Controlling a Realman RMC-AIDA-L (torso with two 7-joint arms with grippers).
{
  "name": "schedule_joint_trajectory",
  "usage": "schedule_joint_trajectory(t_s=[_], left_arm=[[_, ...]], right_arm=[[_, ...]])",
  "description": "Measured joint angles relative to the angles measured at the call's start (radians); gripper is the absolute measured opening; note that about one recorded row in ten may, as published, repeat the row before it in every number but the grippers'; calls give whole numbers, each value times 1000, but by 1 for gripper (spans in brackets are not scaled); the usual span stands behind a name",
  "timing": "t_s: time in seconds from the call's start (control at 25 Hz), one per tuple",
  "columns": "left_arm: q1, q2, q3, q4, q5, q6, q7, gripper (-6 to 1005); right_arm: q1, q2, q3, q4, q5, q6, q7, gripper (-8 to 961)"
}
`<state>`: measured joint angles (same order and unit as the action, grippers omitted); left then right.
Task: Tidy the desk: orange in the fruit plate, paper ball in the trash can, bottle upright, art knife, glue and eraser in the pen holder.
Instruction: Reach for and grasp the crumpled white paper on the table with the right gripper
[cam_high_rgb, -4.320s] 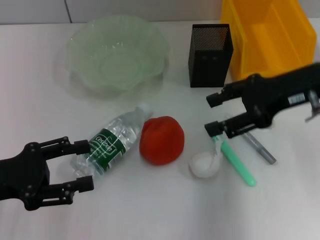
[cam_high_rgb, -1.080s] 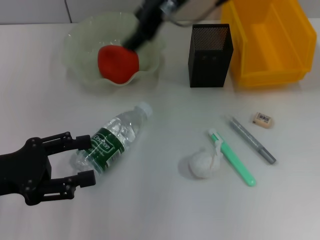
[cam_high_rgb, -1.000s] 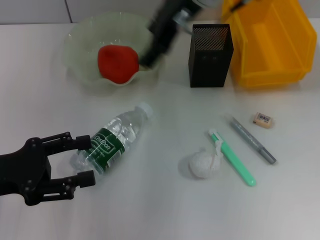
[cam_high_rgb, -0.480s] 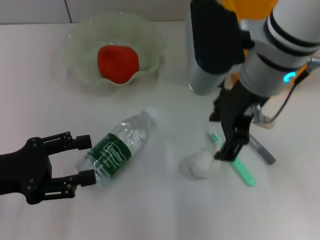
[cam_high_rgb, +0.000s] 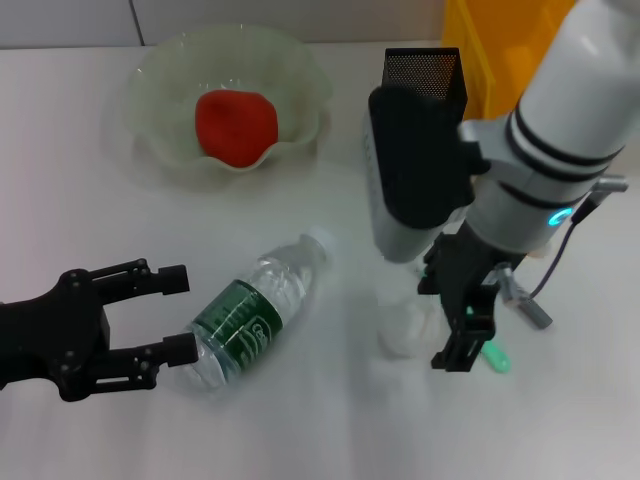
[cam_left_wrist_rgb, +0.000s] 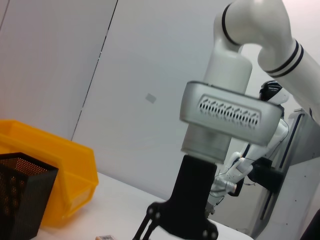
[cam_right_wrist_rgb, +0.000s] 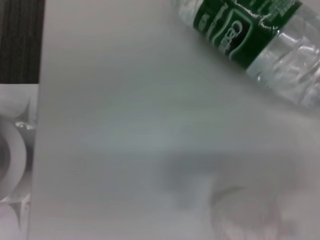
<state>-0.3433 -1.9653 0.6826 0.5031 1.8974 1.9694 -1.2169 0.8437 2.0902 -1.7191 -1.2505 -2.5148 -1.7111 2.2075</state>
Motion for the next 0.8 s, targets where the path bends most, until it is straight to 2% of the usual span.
schedule_joint_trajectory(t_s=[0.24, 0.48, 0.72, 0.8], left_arm=[[-10, -4, 6, 0, 0, -8, 1, 796], [-10, -4, 6, 0, 0, -8, 1, 795], [-10, -6, 6, -3, 0, -8, 1, 793], [-10, -10, 7, -1, 0, -8, 0, 793]], right_arm=[[6, 1, -77, 98, 47, 151, 3, 799], [9, 2, -106, 139, 52, 208, 13, 786], [3, 2, -101, 137, 54, 213, 15, 574], [-1, 2, -94, 125, 54, 206, 17, 570]])
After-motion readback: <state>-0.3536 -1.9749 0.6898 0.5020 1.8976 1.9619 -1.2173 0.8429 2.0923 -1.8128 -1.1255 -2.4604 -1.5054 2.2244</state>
